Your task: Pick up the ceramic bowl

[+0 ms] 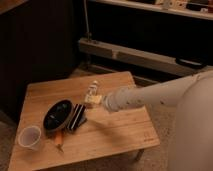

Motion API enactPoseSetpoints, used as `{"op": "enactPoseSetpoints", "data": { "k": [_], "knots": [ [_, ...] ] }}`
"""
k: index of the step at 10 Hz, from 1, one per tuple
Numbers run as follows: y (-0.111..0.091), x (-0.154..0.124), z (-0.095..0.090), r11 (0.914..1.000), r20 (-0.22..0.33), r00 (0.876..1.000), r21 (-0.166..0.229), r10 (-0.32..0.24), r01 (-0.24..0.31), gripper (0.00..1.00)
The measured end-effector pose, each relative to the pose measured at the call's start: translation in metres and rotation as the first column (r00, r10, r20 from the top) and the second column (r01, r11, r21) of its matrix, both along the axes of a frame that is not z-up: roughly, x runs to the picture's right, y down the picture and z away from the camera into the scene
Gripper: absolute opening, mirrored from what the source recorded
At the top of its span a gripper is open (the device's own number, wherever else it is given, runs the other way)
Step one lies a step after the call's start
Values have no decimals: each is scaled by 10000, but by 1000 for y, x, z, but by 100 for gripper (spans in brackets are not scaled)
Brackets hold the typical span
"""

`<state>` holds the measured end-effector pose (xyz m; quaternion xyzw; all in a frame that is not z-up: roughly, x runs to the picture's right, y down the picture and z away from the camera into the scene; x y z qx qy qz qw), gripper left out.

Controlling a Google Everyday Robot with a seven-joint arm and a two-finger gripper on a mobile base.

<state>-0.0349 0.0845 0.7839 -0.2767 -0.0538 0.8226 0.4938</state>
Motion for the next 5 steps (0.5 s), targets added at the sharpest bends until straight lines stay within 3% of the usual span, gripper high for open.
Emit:
{"op": "enactPoseSetpoints", "data": {
  "k": [2,3,5],
  "knots": [
    [-10,-9,-9,9994,-9,9996,213,-277,278,80],
    [-27,-29,-23,9971,-83,9978,358,-663,666,80],
    [-51,-56,-35,9928,-481,9921,243,-1156,1169,80]
  ]
}}
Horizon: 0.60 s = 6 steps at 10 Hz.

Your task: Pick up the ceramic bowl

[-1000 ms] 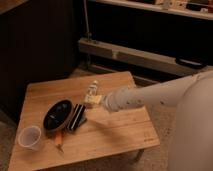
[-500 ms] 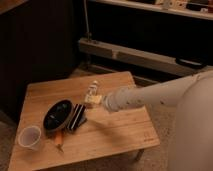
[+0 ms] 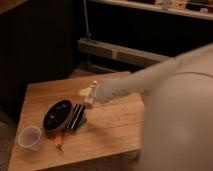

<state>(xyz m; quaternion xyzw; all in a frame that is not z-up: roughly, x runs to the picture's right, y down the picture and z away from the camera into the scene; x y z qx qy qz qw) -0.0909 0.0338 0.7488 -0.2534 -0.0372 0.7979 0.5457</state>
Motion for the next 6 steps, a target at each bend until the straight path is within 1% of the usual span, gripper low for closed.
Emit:
{"op": "enactPoseSetpoints", "data": {
  "k": [1,3,4,5,6],
  "knots": [
    [-18,-21,-6,9988,-579,9974,-278,-427,412,80],
    [-31,-29,-7,9946,-1180,9896,-721,-826,744,80],
    [-31,-30,-5,9907,-1504,9825,-957,-1102,965,80],
    [-27,-35,-2,9857,-1699,9758,-1194,-1379,1185,80],
    [-22,-34,3,9832,-1679,9739,-1253,-1526,1325,80]
  ]
}}
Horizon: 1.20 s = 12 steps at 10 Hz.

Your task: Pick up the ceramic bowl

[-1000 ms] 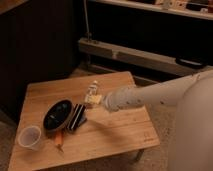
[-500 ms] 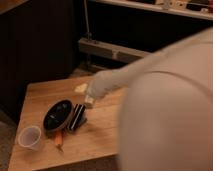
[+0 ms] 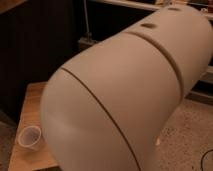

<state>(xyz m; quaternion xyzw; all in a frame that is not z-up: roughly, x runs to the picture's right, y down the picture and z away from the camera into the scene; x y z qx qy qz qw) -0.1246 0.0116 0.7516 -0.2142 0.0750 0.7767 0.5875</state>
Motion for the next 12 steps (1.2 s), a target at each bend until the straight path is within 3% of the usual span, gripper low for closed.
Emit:
{"op": "enactPoseSetpoints", "data": {
  "k": [2,4,6,8,12],
  "knots": [
    [18,-17,6,9994,430,9985,13,-338,338,80],
    [29,-24,11,9996,960,9949,44,-298,296,80],
    [39,-30,14,10000,1934,9811,49,-27,18,80],
    [51,-38,17,9999,2533,9674,-166,77,-36,80],
    [74,-50,28,9972,3212,9466,-746,259,-19,80]
  ]
}}
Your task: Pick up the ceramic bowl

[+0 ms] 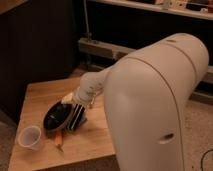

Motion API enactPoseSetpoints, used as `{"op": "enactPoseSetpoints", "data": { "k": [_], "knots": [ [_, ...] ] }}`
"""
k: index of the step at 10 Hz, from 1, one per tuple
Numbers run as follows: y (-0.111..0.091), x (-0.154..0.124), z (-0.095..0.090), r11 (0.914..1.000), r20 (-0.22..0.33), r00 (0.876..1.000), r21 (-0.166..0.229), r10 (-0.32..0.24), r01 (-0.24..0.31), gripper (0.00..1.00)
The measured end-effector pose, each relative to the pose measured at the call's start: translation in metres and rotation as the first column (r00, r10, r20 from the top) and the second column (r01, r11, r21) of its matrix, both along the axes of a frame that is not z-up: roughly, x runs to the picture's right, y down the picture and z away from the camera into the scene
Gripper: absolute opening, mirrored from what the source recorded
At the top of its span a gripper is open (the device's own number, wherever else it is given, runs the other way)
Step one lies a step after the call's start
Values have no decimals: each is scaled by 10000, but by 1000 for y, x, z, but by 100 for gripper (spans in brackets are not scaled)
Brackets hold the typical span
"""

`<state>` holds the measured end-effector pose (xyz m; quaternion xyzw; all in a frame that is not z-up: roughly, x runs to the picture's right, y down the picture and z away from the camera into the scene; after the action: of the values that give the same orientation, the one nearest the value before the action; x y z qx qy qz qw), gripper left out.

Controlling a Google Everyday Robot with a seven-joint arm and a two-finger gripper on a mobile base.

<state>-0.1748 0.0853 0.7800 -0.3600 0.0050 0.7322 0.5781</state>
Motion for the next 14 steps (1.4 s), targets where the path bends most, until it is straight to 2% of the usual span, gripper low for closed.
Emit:
{"op": "enactPoseSetpoints", "data": {
  "k": [4,8,12,13,14],
  "knots": [
    [18,-19,8,9987,648,9978,-481,-127,158,80],
    [33,-34,13,9956,938,9948,-805,-395,472,80],
    [38,-40,15,9935,1007,9932,-920,-579,673,80],
    [38,-39,16,9931,968,9935,-948,-596,689,77],
    [38,-39,17,9929,930,9938,-970,-605,695,70]
  ]
}}
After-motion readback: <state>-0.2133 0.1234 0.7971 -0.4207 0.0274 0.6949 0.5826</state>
